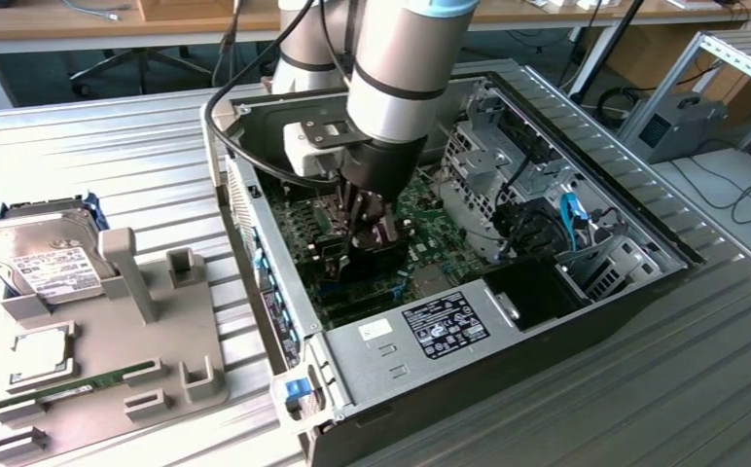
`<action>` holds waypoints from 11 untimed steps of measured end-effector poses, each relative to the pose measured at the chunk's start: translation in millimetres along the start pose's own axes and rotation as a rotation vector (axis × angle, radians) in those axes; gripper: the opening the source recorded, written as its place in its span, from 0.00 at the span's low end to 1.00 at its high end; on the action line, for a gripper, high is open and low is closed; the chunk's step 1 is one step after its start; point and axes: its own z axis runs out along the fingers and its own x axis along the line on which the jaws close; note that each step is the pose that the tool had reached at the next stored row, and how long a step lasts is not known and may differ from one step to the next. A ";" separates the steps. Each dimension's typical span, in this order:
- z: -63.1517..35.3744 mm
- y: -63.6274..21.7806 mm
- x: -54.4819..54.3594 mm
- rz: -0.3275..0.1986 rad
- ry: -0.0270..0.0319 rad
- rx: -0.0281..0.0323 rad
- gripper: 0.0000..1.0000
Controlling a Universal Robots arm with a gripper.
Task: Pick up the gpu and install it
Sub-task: 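Press down on the gpu until it lock into place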
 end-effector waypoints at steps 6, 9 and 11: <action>-9.9 -14.5 -0.2 0.000 0.0000 -0.0008 0.11; -11.6 -18.4 -0.3 0.000 -0.0001 -0.0013 0.11; -11.8 -18.7 -0.3 0.000 -0.0005 -0.0011 0.11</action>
